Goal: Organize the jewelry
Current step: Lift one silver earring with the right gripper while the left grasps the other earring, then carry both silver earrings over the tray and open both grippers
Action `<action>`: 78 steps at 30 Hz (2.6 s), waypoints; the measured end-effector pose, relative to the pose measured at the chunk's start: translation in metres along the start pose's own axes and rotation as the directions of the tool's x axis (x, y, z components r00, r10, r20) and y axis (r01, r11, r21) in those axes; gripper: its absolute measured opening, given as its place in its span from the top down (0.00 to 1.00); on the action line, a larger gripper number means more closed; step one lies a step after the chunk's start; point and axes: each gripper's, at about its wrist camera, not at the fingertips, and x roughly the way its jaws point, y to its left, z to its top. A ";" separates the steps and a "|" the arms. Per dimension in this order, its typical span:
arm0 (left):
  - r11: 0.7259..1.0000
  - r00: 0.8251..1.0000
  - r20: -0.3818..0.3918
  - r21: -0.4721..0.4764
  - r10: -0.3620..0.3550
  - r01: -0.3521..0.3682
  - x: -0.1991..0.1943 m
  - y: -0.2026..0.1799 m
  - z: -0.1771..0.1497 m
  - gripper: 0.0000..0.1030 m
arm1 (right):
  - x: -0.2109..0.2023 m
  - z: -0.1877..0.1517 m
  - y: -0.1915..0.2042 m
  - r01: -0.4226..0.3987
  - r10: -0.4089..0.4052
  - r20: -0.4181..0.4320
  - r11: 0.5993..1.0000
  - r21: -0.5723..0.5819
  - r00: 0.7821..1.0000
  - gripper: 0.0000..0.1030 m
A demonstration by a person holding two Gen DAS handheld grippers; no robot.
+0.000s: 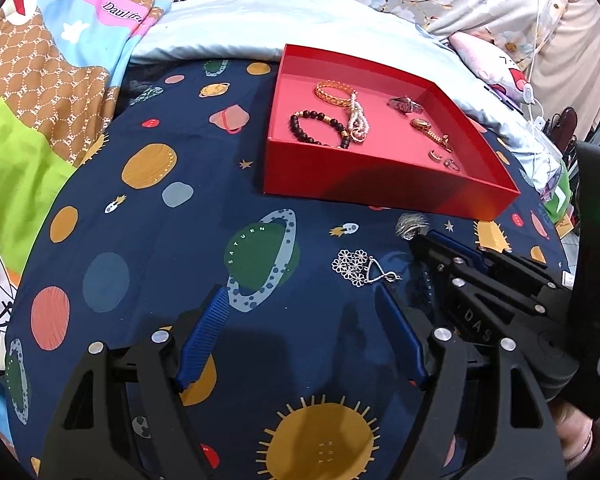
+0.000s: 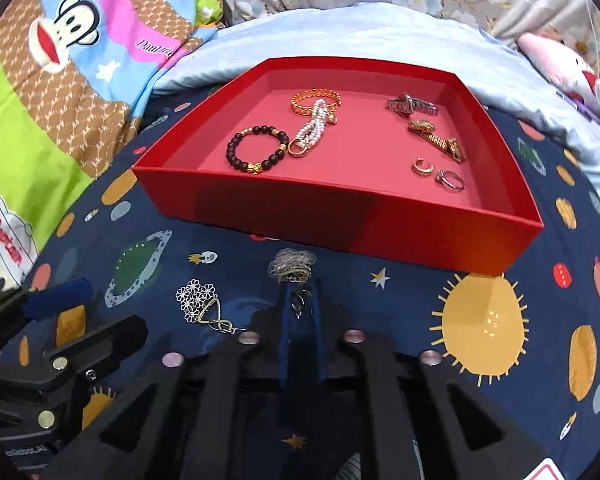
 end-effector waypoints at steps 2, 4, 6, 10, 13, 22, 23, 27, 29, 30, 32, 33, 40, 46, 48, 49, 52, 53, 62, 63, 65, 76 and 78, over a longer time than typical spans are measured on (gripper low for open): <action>1.000 1.000 -0.001 0.004 -0.004 0.004 0.000 -0.001 0.000 0.29 | -0.002 -0.001 -0.004 0.002 -0.002 0.000 1.000 0.011 1.000 0.93; 1.000 1.000 -0.002 0.006 -0.008 0.008 0.001 -0.003 -0.001 0.29 | -0.006 -0.004 -0.008 0.007 -0.007 0.006 1.000 0.026 1.000 0.94; 1.000 1.000 -0.004 0.009 -0.017 0.017 0.002 -0.006 -0.001 0.29 | -0.012 -0.005 -0.011 0.009 -0.009 0.017 0.999 0.040 1.000 0.98; 0.999 0.999 -0.005 0.030 -0.039 0.040 0.004 -0.018 0.002 0.29 | -0.028 -0.007 -0.022 0.021 -0.024 0.046 0.997 0.072 0.999 0.98; 0.996 0.998 -0.012 0.053 -0.066 0.067 0.009 -0.031 0.002 0.29 | -0.037 -0.008 -0.031 0.024 -0.030 0.057 0.995 0.098 0.998 0.98; 0.992 0.997 -0.011 0.101 -0.075 0.076 0.031 -0.055 0.002 0.72 | -0.044 -0.014 -0.048 0.008 -0.018 0.066 0.988 0.153 0.998 0.98; 0.992 0.997 -0.007 0.105 -0.071 0.071 0.031 -0.055 0.002 0.77 | -0.045 -0.014 -0.049 0.007 -0.018 0.067 0.988 0.157 0.998 0.98; 0.989 0.996 -0.012 0.121 -0.084 0.085 0.032 -0.057 0.001 1.00 | -0.047 -0.015 -0.053 0.002 -0.014 0.073 0.986 0.166 0.997 0.98; 0.989 0.995 -0.021 0.112 -0.099 0.101 0.032 -0.056 0.000 1.00 | -0.047 -0.015 -0.054 -0.002 -0.011 0.074 0.986 0.169 0.997 0.98; 0.988 0.995 -0.021 0.115 -0.100 0.102 0.031 -0.056 -0.001 1.00 | -0.047 -0.015 -0.054 -0.002 -0.011 0.075 0.986 0.169 0.997 0.98; 0.988 0.994 -0.016 0.113 -0.108 0.109 0.029 -0.056 0.000 1.00 | -0.047 -0.015 -0.054 -0.004 -0.009 0.075 0.986 0.169 0.997 0.98; 0.987 0.994 -0.012 0.116 -0.111 0.111 0.027 -0.056 0.000 1.00 | -0.048 -0.015 -0.054 -0.003 -0.010 0.075 0.985 0.170 0.997 0.98; 0.983 0.986 -0.014 0.081 -0.164 0.164 0.027 -0.060 0.007 0.99 | -0.051 -0.016 -0.058 0.002 -0.016 0.077 0.983 0.182 0.997 0.98; 0.986 0.987 -0.030 0.055 -0.159 0.160 0.044 -0.069 0.016 0.81 | -0.053 -0.017 -0.064 0.006 -0.021 0.081 0.982 0.191 0.996 0.98; 0.986 0.987 -0.019 0.043 -0.162 0.163 0.046 -0.071 0.019 0.76 | -0.053 -0.017 -0.067 0.006 -0.023 0.083 0.981 0.194 0.996 0.98; 0.986 0.987 -0.018 0.042 -0.159 0.159 0.047 -0.073 0.021 0.72 | -0.053 -0.017 -0.068 0.006 -0.022 0.083 0.981 0.195 0.996 0.98; 0.990 0.991 -0.008 0.041 -0.136 0.137 0.050 -0.078 0.024 0.69 | -0.052 -0.017 -0.072 0.004 -0.022 0.085 0.980 0.201 0.996 0.98; 0.991 0.992 -0.004 0.048 -0.124 0.124 0.051 -0.080 0.025 0.70 | -0.052 -0.017 -0.073 0.004 -0.022 0.085 0.979 0.201 0.996 0.98; 0.989 0.991 -0.012 0.060 -0.136 0.136 0.052 -0.079 0.025 0.93 | -0.053 -0.018 -0.076 -0.004 -0.014 0.089 0.978 0.207 0.996 0.98; 0.988 0.990 -0.009 0.064 -0.139 0.139 0.050 -0.079 0.025 0.94 | -0.054 -0.018 -0.076 -0.006 -0.013 0.091 0.978 0.206 0.996 0.98; 0.987 0.990 -0.001 0.071 -0.144 0.144 0.045 -0.079 0.024 0.94 | -0.056 -0.018 -0.075 -0.007 -0.013 0.096 0.979 0.204 0.995 0.98; 0.977 0.974 0.089 0.063 -0.210 0.205 -0.013 -0.069 0.036 0.94 | -0.082 -0.006 -0.063 -0.035 0.006 0.153 0.982 0.185 0.988 0.98; 0.975 0.969 0.109 0.061 -0.221 0.216 -0.023 -0.066 0.044 1.00 | -0.089 0.002 -0.061 -0.048 0.018 0.175 0.984 0.172 0.984 0.98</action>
